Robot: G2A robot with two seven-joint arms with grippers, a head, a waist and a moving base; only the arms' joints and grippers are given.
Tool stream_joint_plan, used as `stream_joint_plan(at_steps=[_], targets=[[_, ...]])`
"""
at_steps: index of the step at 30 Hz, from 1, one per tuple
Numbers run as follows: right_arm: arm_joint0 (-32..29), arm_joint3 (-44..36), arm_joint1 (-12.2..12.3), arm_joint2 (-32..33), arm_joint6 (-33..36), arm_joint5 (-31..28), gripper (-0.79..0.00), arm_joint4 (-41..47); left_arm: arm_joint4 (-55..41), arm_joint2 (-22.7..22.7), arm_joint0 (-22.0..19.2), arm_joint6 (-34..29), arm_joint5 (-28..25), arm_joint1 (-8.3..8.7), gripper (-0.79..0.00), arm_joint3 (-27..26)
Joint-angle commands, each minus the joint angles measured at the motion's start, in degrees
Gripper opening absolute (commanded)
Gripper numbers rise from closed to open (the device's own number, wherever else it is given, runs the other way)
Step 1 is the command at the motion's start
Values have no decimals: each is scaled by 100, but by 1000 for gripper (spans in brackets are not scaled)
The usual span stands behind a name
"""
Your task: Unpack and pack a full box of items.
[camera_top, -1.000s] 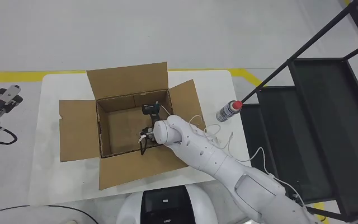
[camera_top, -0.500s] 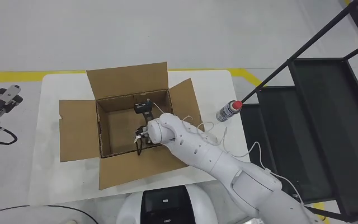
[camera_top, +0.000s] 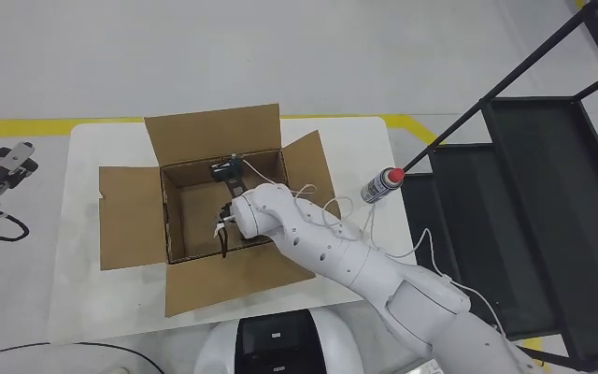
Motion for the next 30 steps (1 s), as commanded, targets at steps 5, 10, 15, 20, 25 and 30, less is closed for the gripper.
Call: stream_joint_plan(at_steps=[5,10,15,20,25,30], targets=[[89,570,-164,-155,107,-89,0,85,0,0,0,0,0,0,0,0],[62,1006,-311,-120,-78,-1,0,403,0,0,0,0,0,0,0,0],[107,1269,-436,-179,-213,35,0,438,0,0,0,0,0,0,0,0],[133,1508,-549,-192,-298,46,-15,526,0,0,0,0,0,0,0,0],[135,1752,-647,-180,-415,110,-62,599,0,0,0,0,0,0,0,0],[135,1904,-732,-155,-497,110,-231,682,0,0,0,0,0,0,0,0]])
